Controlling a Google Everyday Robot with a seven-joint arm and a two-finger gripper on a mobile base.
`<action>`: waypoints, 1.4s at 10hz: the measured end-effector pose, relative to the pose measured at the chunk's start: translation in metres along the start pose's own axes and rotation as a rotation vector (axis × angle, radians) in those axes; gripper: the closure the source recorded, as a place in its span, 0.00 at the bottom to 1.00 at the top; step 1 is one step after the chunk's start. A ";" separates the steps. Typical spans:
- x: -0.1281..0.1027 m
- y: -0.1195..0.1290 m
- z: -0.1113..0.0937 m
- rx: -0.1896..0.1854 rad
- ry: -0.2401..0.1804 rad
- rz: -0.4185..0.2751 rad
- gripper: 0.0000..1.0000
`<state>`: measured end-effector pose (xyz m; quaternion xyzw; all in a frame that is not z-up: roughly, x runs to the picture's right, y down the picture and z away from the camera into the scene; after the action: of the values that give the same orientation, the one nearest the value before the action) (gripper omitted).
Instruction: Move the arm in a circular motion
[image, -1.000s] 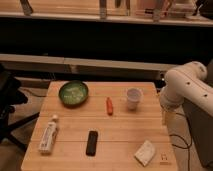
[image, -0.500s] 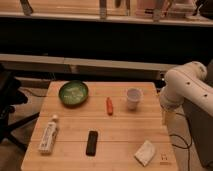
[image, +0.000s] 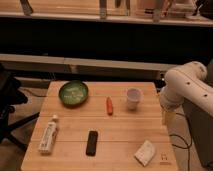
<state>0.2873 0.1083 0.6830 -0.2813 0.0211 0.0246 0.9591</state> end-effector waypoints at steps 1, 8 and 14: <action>0.000 0.000 0.000 0.000 0.000 0.000 0.20; -0.018 0.000 -0.002 0.001 0.006 -0.017 0.20; -0.050 -0.004 -0.006 0.001 0.020 -0.049 0.20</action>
<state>0.2373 0.1005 0.6827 -0.2816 0.0239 -0.0016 0.9592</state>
